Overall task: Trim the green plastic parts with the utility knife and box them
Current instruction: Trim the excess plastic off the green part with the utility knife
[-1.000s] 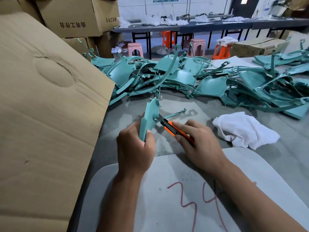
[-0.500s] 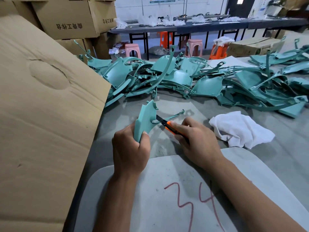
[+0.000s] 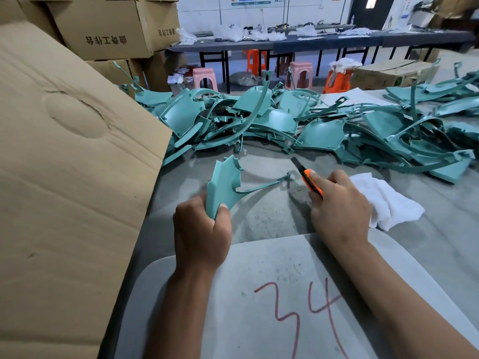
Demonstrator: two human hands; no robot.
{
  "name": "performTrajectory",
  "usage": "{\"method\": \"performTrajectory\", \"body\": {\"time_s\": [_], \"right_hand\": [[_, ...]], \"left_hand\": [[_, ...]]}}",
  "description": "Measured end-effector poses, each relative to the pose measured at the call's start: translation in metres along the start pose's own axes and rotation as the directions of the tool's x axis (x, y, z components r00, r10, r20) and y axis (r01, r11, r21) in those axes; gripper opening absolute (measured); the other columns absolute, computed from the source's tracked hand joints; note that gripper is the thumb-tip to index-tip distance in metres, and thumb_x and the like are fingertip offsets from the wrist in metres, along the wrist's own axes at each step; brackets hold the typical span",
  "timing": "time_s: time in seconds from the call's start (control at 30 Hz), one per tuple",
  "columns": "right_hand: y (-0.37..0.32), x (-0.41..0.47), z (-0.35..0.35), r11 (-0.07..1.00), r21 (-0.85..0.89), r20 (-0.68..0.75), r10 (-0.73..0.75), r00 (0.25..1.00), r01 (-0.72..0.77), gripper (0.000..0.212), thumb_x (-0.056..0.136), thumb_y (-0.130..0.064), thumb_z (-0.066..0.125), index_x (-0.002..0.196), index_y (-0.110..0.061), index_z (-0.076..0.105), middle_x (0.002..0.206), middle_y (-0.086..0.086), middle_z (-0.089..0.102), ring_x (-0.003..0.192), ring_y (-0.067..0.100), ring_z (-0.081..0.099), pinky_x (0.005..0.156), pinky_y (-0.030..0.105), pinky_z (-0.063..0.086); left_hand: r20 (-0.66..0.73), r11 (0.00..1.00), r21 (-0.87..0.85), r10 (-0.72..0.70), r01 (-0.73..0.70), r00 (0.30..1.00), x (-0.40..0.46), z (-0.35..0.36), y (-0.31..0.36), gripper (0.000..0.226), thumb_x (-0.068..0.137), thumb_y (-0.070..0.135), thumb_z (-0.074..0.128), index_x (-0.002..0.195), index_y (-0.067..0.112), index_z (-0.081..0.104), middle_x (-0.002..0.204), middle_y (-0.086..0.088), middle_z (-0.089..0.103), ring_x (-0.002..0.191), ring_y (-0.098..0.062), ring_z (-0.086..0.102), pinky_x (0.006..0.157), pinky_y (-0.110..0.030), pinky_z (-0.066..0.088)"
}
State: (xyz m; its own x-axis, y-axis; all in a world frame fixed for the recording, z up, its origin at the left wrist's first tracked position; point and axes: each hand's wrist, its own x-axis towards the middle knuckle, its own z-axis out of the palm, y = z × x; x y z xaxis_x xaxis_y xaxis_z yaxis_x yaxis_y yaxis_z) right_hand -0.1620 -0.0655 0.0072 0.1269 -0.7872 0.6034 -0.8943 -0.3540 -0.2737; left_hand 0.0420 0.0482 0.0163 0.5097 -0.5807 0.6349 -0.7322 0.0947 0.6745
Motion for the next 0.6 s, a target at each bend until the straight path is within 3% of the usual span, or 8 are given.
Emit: {"method": "performTrajectory", "body": {"time_s": [0.1, 0.2, 0.37, 0.5, 0.6], "right_hand": [[0.0, -0.002, 0.004, 1.0, 0.004, 0.075, -0.022, 0.997, 0.021, 0.041, 0.089, -0.01, 0.071, 0.125, -0.031, 0.073, 0.086, 0.001, 0.049, 0.061, 0.028, 0.042, 0.054, 0.031, 0.024], [0.0, -0.002, 0.004, 0.999, 0.018, 0.129, -0.05, 0.99, 0.048, 0.044, 0.089, -0.01, 0.07, 0.126, -0.034, 0.072, 0.086, -0.002, 0.047, 0.063, 0.029, 0.045, 0.055, 0.033, 0.024], [0.01, -0.005, -0.001, 0.997, 0.069, 0.152, -0.055, 0.987, 0.045, 0.042, 0.093, -0.016, 0.07, 0.128, -0.038, 0.07, 0.09, -0.004, 0.052, 0.075, 0.032, 0.057, 0.058, 0.037, 0.043], [0.005, -0.004, -0.001, 0.999, 0.033, 0.112, 0.0, 0.994, -0.003, 0.04, 0.095, -0.016, 0.069, 0.129, -0.036, 0.071, 0.092, -0.003, 0.053, 0.073, 0.033, 0.057, 0.055, 0.033, 0.029], [-0.002, -0.009, 0.0, 0.997, 0.004, 0.134, -0.071, 0.988, 0.071, 0.041, 0.093, -0.011, 0.067, 0.128, -0.033, 0.073, 0.089, -0.001, 0.053, 0.063, 0.026, 0.044, 0.052, 0.031, 0.022]], "left_hand": [[0.004, 1.0, -0.002, 0.008, -0.008, 1.0, 0.0, -0.001, 0.0, 0.007, 0.074, 0.022, 0.06, 0.074, 0.028, 0.056, 0.06, 0.014, 0.059, 0.058, -0.009, 0.063, 0.044, -0.036, 0.053], [0.004, 1.0, -0.007, 0.02, -0.02, 1.0, 0.0, 0.0, -0.001, 0.008, 0.074, 0.02, 0.06, 0.073, 0.026, 0.055, 0.06, 0.005, 0.061, 0.055, -0.018, 0.063, 0.043, -0.039, 0.053], [-0.011, 1.0, -0.005, -0.002, 0.002, 1.0, 0.0, 0.001, -0.001, 0.012, 0.075, 0.023, 0.061, 0.085, 0.019, 0.068, 0.066, 0.028, 0.052, 0.059, 0.003, 0.059, 0.043, -0.016, 0.05], [0.003, 1.0, -0.022, 0.003, -0.003, 1.0, -0.001, 0.0, 0.001, 0.01, 0.075, 0.02, 0.062, 0.08, 0.028, 0.059, 0.063, 0.025, 0.053, 0.061, -0.001, 0.062, 0.043, -0.032, 0.055], [-0.004, 1.0, -0.015, 0.007, -0.007, 1.0, -0.001, 0.0, 0.002, 0.009, 0.075, 0.021, 0.061, 0.079, 0.028, 0.058, 0.063, 0.027, 0.052, 0.059, 0.003, 0.06, 0.042, -0.022, 0.052]]}}
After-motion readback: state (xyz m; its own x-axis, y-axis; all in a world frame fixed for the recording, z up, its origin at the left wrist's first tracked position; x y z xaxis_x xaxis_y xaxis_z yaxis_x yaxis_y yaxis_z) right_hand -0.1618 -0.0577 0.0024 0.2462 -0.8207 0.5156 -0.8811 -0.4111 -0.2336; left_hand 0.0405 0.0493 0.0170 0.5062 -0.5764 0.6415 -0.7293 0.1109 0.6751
